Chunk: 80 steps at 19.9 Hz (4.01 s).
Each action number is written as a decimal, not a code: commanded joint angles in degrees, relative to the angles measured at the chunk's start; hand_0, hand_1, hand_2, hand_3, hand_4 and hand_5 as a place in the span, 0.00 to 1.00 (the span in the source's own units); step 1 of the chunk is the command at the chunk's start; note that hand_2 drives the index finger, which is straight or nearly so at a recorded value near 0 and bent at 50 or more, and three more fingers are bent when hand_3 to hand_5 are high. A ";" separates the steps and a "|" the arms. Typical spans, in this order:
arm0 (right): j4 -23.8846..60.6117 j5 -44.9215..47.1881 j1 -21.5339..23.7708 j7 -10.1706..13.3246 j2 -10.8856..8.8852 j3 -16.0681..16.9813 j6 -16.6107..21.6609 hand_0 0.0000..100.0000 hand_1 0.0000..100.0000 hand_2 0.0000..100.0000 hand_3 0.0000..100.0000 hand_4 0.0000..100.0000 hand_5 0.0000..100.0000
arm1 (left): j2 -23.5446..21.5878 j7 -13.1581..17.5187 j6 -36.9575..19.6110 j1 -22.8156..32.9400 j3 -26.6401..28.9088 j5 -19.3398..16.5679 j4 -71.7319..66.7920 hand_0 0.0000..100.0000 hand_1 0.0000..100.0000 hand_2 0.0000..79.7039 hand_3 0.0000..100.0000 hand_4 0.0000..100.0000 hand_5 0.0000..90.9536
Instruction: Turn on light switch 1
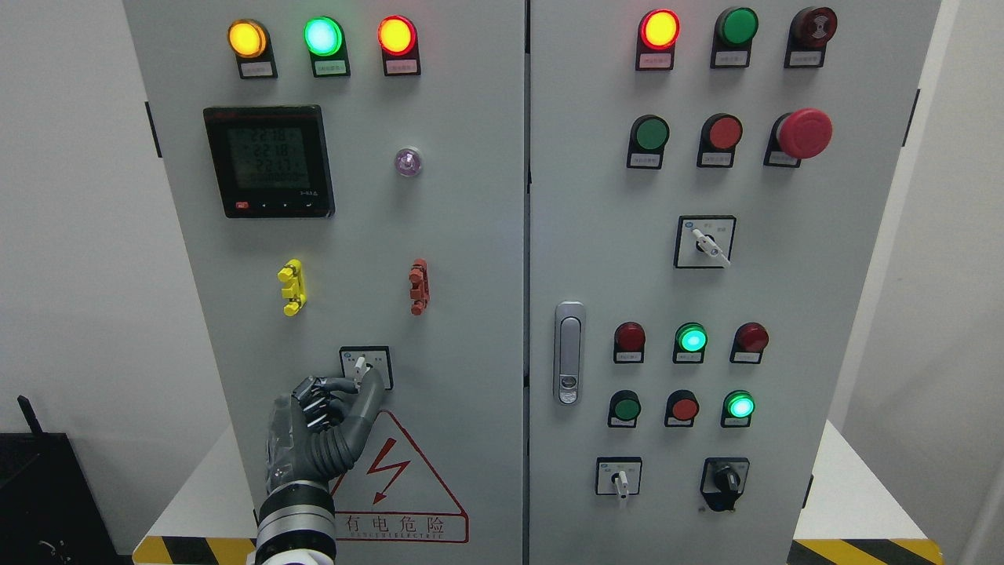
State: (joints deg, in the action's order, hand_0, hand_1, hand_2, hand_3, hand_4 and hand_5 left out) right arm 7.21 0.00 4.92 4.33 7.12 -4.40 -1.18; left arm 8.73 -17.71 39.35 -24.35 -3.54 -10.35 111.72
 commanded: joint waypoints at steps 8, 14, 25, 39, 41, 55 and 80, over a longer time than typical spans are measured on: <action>0.00 1.41 0.00 -0.03 0.00 0.00 -0.05 0.00 0.00 0.00 0.00 0.00 0.00 | 0.06 0.13 0.03 0.00 -0.24 0.06 -0.10 0.40 0.65 0.73 0.92 0.95 0.90; 0.00 1.41 0.00 -0.03 0.00 0.00 -0.05 0.00 0.00 0.00 0.00 0.00 0.00 | 0.06 0.13 0.03 0.00 -0.24 0.06 -0.10 0.46 0.65 0.74 0.92 0.95 0.90; 0.00 1.41 0.00 -0.03 0.00 0.00 -0.05 0.00 0.00 0.00 0.00 0.00 0.00 | 0.06 0.13 0.03 0.00 -0.24 0.33 -0.19 0.55 0.63 0.75 0.92 0.96 0.90; 0.00 1.41 0.00 -0.03 0.00 0.00 -0.05 0.00 0.00 0.00 0.00 0.00 0.00 | 0.06 0.31 0.03 -0.08 -0.42 0.50 -0.19 0.63 0.61 0.75 0.93 0.96 0.91; 0.00 1.41 0.00 -0.03 0.00 0.00 -0.05 0.00 0.00 0.00 0.00 0.00 0.00 | 0.06 0.31 0.03 -0.08 -0.42 0.59 -0.19 0.64 0.61 0.75 0.93 0.96 0.90; 0.00 1.41 0.00 -0.03 0.00 0.00 -0.05 0.00 0.00 0.00 0.00 0.00 0.00 | 0.06 0.31 0.03 -0.08 -0.33 0.59 -0.19 0.72 0.60 0.75 0.93 0.95 0.90; 0.00 1.41 0.00 -0.03 0.00 0.00 -0.05 0.00 0.00 0.00 0.00 0.00 0.00 | 0.06 0.31 0.03 -0.08 -0.50 0.77 -0.19 0.28 0.47 0.77 0.94 0.96 0.90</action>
State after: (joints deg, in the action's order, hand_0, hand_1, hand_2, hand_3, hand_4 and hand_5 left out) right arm 7.21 0.00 4.92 4.33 7.12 -4.39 -1.19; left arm 8.78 -17.42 39.47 -24.43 -3.94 -9.54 111.52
